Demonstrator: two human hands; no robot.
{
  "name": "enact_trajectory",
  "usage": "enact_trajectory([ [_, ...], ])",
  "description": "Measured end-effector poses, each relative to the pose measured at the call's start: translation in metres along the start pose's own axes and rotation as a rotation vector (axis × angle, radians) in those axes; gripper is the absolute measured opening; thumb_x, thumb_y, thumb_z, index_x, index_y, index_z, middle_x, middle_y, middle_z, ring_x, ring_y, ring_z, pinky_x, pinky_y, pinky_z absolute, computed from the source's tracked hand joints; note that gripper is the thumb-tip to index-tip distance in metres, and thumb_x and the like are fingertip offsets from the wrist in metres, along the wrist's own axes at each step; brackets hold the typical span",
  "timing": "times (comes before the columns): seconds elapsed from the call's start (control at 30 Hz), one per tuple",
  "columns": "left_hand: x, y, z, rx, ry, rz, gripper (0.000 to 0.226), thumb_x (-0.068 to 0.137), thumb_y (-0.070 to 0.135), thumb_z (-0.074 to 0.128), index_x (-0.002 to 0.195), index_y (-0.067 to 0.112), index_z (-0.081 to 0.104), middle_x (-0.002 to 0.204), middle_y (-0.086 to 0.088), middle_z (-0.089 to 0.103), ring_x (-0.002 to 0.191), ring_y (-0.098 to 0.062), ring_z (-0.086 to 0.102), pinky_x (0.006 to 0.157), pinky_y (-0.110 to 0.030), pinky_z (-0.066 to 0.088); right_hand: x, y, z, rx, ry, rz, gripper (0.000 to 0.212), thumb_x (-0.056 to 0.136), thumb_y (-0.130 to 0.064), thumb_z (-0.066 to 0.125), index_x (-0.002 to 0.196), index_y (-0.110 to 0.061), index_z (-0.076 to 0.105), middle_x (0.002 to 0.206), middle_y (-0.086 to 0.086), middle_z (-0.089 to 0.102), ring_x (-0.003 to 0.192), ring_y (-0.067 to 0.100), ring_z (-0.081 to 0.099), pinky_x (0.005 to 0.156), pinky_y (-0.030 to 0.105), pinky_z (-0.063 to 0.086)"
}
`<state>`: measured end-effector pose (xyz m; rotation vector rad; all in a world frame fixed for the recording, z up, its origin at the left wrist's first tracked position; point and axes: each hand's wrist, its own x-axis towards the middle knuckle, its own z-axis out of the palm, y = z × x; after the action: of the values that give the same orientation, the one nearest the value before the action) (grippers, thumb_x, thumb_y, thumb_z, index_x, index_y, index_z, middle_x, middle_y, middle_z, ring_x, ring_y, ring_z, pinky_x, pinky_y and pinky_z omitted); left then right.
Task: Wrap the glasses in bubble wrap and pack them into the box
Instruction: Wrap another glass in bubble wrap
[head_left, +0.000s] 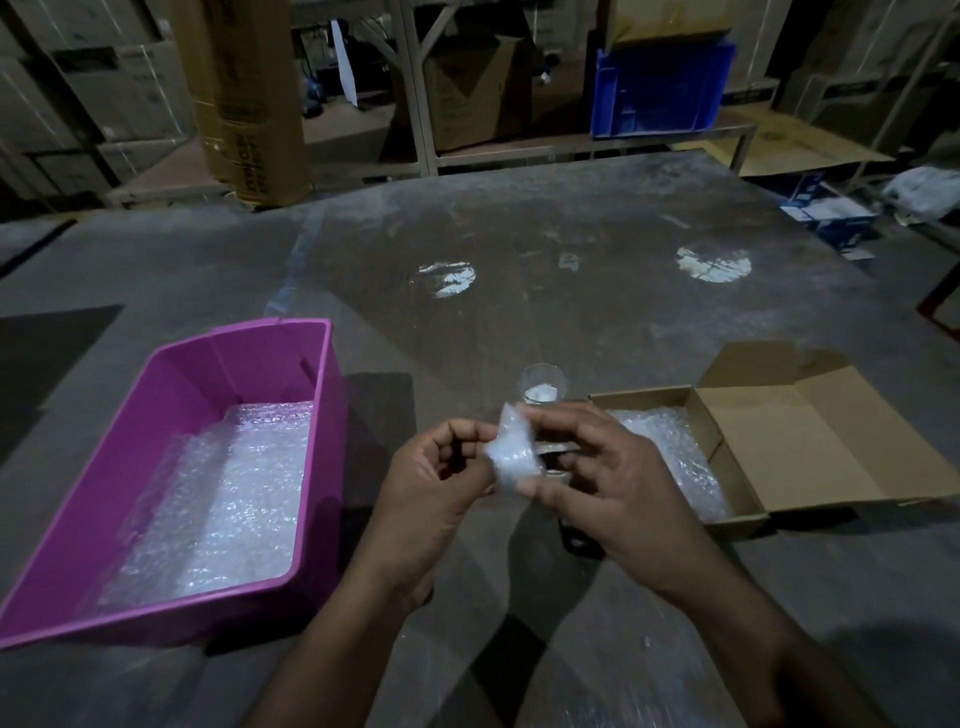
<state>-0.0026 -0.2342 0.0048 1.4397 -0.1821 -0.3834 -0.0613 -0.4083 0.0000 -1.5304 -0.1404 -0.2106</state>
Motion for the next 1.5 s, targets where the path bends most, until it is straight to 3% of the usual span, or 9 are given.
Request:
enact_trajectory([
  [0.13,0.001,-0.003,0.007,-0.025,-0.030,-0.039,0.014,0.092,-0.002,0.066,0.106,-0.003,0.063,0.093,-0.016,0.064,0.084,-0.017,0.063,0.069,-0.023,0.056,0.001,0.008,-0.004,-0.114,0.004,-0.036,0.038,0.083,-0.016,0.079,0.119,-0.025,0.073,0.125,-0.006,0.063,0.120,0.019,0.063,0.090,0.041,0.059],
  [0.33,0.004,0.003,0.000,-0.136,-0.202,-0.092,0.039,0.083,0.011,0.072,0.120,0.002,0.066,0.120,-0.019,0.071,0.110,-0.028,0.069,0.094,-0.039,0.059,0.009,0.000,-0.034,-0.195,0.047,-0.003,0.026,0.083,-0.004,0.078,0.105,-0.018,0.077,0.114,-0.003,0.067,0.108,0.017,0.068,0.084,0.032,0.061],
  [0.5,0.012,-0.010,-0.006,0.074,-0.080,-0.005,0.024,0.087,0.018,0.074,0.111,0.017,0.072,0.109,-0.003,0.074,0.105,-0.021,0.071,0.086,-0.034,0.061,0.027,-0.002,-0.067,-0.540,0.162,0.025,0.020,0.083,-0.021,0.081,0.101,-0.028,0.076,0.111,-0.009,0.065,0.099,0.010,0.067,0.081,0.032,0.061],
  [0.6,0.018,-0.025,-0.003,0.294,0.010,0.040,0.025,0.085,0.025,0.080,0.108,0.026,0.072,0.104,0.006,0.073,0.098,-0.012,0.069,0.080,-0.025,0.059,0.038,0.001,-0.066,-0.690,0.098,0.038,0.022,0.081,-0.028,0.082,0.102,-0.034,0.076,0.104,-0.012,0.063,0.094,0.004,0.065,0.079,0.023,0.057],
  [0.7,0.021,-0.036,0.003,0.427,0.025,0.050,0.043,0.080,0.029,0.085,0.118,0.032,0.065,0.111,0.013,0.067,0.097,0.001,0.065,0.079,-0.020,0.058,0.047,0.004,-0.054,-0.864,0.009,0.033,0.023,0.085,-0.027,0.080,0.107,-0.033,0.075,0.106,-0.015,0.062,0.095,0.000,0.061,0.077,0.017,0.052],
  [0.8,0.026,-0.044,0.009,0.505,0.014,0.097,0.059,0.076,0.032,0.088,0.126,0.036,0.058,0.120,0.020,0.061,0.101,0.008,0.060,0.081,-0.022,0.058,0.055,0.012,-0.045,-1.025,-0.111,0.008,0.026,0.086,-0.024,0.077,0.111,-0.031,0.073,0.113,-0.014,0.061,0.098,0.006,0.061,0.084,0.027,0.052],
  [1.0,0.035,-0.054,0.015,0.605,-0.004,0.159,0.067,0.076,0.032,0.088,0.133,0.037,0.053,0.127,0.025,0.054,0.105,0.018,0.052,0.074,-0.003,0.047,0.058,0.022,-0.031,-1.242,-0.236,-0.001,0.032,0.087,-0.023,0.069,0.119,-0.027,0.071,0.119,-0.007,0.057,0.103,0.016,0.061,0.081,0.030,0.047],
  [1.23,0.045,-0.068,0.019,0.658,0.006,0.167,0.070,0.074,0.039,0.088,0.135,0.040,0.054,0.124,0.025,0.059,0.096,0.009,0.058,0.079,-0.024,0.056,0.068,0.021,-0.023,-1.466,-0.314,0.009,0.030,0.084,-0.020,0.070,0.113,-0.026,0.072,0.110,-0.001,0.063,0.094,0.019,0.065,0.074,0.031,0.051],
  [1.5,0.051,-0.074,0.018,0.692,0.040,0.181,0.063,0.075,0.036,0.088,0.129,0.038,0.056,0.120,0.022,0.058,0.098,0.015,0.053,0.080,-0.019,0.054,0.074,0.032,-0.025,-1.463,-0.288,0.061,0.022,0.081,-0.025,0.076,0.102,-0.024,0.071,0.102,-0.002,0.068,0.091,0.020,0.066,0.070,0.029,0.046],
])
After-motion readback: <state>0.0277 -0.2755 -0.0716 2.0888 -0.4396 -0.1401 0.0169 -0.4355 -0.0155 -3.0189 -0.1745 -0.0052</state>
